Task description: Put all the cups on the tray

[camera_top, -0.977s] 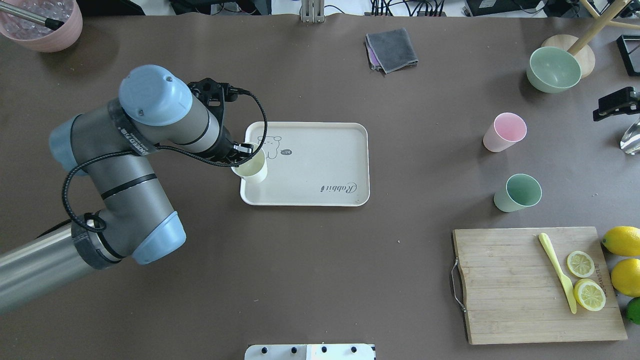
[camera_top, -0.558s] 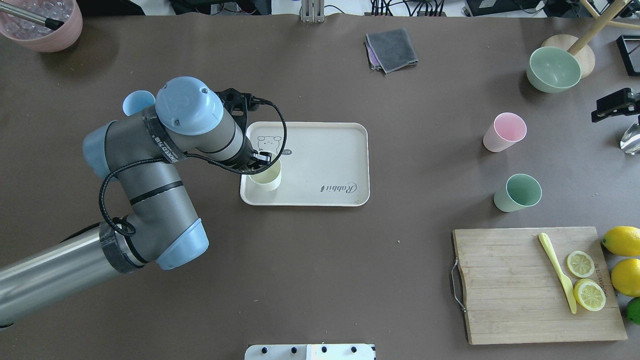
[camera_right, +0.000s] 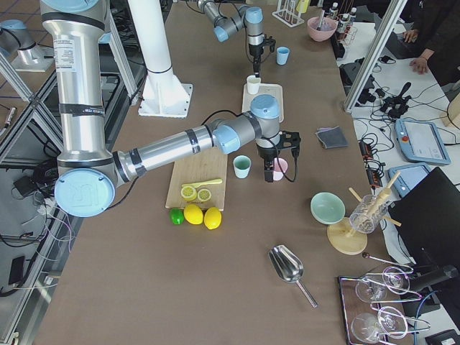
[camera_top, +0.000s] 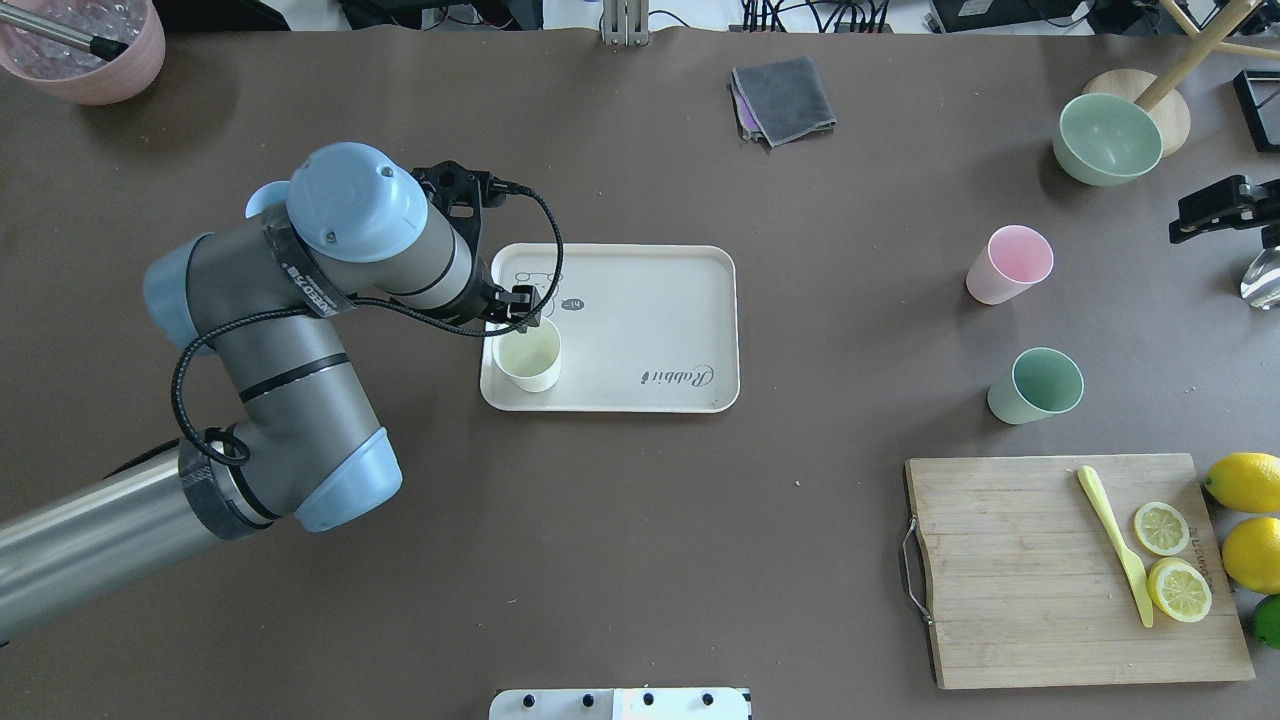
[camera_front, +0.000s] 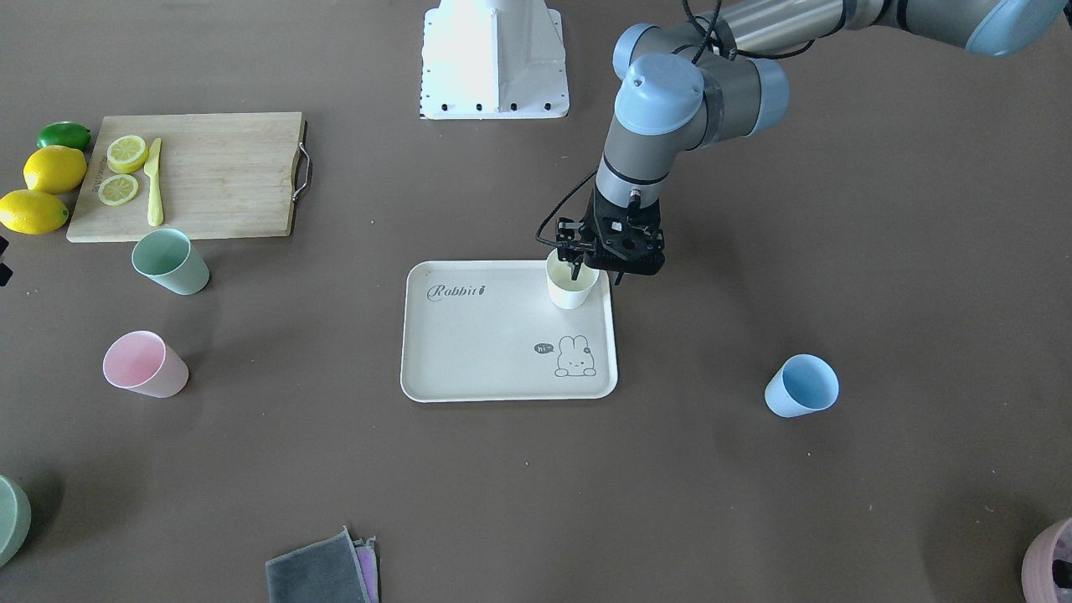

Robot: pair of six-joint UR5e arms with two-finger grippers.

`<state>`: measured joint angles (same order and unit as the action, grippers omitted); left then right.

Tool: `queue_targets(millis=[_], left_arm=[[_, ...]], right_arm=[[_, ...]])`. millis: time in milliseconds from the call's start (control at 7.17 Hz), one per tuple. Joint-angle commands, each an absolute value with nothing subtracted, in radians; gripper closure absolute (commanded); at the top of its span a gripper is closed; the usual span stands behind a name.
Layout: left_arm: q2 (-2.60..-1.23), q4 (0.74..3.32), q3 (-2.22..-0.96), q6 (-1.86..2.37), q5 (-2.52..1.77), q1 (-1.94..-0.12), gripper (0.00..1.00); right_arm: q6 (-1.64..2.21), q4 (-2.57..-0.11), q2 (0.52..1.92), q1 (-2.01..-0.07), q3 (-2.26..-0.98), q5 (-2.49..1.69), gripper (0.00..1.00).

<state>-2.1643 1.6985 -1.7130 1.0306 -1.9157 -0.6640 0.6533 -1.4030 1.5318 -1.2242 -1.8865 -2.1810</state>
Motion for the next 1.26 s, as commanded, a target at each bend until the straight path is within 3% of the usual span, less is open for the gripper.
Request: queue_targets(millis=[0, 140, 419, 837, 977, 1116], left_arm=[[-2.021, 1.547, -1.895, 0.766, -2.067, -0.887, 0.02], [-1.890, 1.517, -1.975, 0.583, -2.098, -0.981, 0.02], [-1.731, 1.525, -1.979, 0.280, -2.178, -1.156, 0.02], [-1.715, 1.528, -1.980, 0.252, -2.180, -1.177, 0.02], [-1.715, 1.528, -1.982, 0.252, -2.180, -1.175, 0.02], [-1.717, 1.528, -1.980, 0.252, -2.180, -1.175, 0.02]], right_arm=[[0.650, -1.404, 1.442, -1.221, -1.791, -2.181, 0.01], [0.652, -1.404, 1.410, -1.200, -1.754, -2.180, 0.03], [0.656, -1.399, 1.346, -1.143, -1.680, -2.178, 0.06], [0.669, -1.209, 1.341, -1.059, -1.531, -2.146, 0.17], [0.695, -1.200, 1.344, -1.040, -1.531, -2.140, 0.24], [0.716, -1.198, 1.344, -1.014, -1.529, -2.119, 0.46]])
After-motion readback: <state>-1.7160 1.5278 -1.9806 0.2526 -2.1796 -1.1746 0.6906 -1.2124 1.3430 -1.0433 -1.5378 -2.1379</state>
